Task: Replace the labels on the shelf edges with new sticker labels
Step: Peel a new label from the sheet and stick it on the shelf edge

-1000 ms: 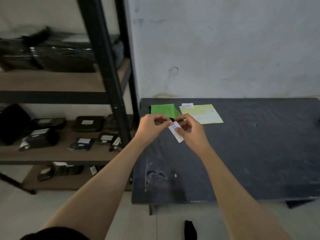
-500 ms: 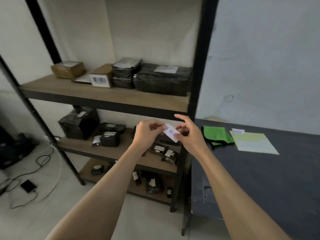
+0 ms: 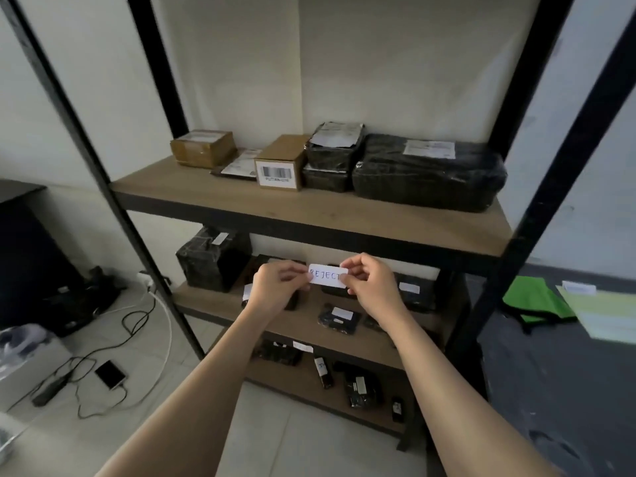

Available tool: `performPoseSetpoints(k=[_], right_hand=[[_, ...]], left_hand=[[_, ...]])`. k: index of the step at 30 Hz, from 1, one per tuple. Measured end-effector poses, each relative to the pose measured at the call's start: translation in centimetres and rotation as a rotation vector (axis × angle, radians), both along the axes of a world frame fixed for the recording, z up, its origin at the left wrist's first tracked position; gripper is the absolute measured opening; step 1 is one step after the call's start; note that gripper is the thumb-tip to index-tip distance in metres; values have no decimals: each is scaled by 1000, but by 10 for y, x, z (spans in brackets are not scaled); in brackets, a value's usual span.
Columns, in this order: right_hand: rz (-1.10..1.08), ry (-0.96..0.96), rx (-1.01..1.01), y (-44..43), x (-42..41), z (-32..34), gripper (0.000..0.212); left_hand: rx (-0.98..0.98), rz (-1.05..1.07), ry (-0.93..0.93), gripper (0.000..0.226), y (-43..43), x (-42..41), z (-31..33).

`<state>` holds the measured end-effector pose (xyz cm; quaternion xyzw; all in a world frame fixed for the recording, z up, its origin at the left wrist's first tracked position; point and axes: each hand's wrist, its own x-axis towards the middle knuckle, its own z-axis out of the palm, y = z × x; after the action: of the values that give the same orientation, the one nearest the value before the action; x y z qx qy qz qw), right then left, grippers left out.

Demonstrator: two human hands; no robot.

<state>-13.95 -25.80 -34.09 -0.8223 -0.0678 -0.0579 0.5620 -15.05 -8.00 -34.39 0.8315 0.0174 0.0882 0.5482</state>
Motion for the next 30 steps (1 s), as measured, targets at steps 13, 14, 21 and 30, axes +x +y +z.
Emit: performPoseSetpoints(k=[13, 14, 21, 30], right_hand=[[-522, 17, 14, -175, -59, -31, 6], [-548, 10, 16, -200, -62, -33, 8], [-654, -1, -80, -360, -95, -40, 10], [-698, 119, -96, -472, -63, -73, 7]], left_hand=[[38, -593, 156, 8, -187, -7, -20], [27, -606, 166, 7, -215, -10, -23], [-73, -596, 261, 6, -389, -21, -46], [-6, -577, 321, 17, -502, 26, -75]])
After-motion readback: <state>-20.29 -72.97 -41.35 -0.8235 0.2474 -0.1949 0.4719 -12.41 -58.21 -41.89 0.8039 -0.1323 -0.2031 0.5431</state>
